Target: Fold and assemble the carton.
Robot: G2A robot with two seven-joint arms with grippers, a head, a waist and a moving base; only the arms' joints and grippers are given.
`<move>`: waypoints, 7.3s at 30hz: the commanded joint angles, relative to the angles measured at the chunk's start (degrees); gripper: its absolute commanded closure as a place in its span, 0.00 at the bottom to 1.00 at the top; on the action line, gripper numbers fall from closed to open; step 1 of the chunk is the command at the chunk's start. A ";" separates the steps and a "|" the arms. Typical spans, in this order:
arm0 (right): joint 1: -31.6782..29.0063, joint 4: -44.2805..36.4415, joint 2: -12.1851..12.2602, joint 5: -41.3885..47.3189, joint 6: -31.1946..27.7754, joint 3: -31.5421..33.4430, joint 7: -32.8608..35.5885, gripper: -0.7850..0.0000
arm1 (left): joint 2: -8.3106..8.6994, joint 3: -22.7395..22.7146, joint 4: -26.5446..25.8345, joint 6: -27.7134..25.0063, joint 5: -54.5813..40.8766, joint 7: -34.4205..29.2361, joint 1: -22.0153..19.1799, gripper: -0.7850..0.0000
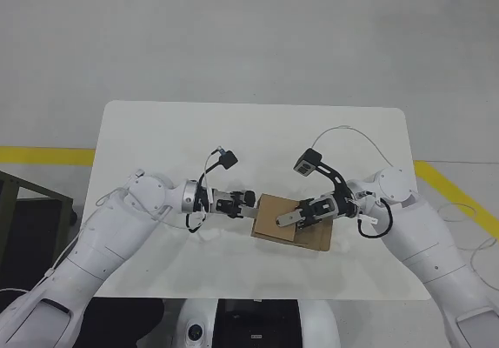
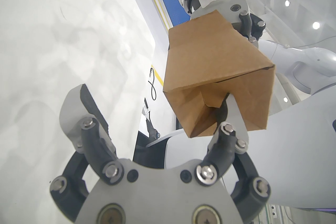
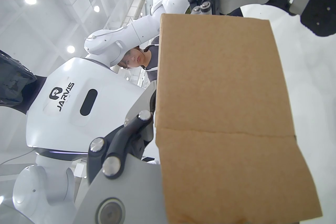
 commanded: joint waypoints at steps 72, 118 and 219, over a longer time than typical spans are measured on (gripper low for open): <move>11.18 18.61 -4.95 -4.92 -5.46 -16.23 -5.44 1.00 | 5.41 -9.86 -9.19 -28.87 61.33 40.28 9.04 0.00; 17.86 34.80 -13.03 -5.06 -9.86 -27.57 -9.84 0.00 | 4.41 -6.97 3.12 -26.40 100.11 85.94 12.68 0.00; -5.29 5.70 5.83 -8.99 -9.40 -3.10 -10.28 0.99 | -2.28 3.52 10.78 -16.70 97.35 84.11 5.74 0.05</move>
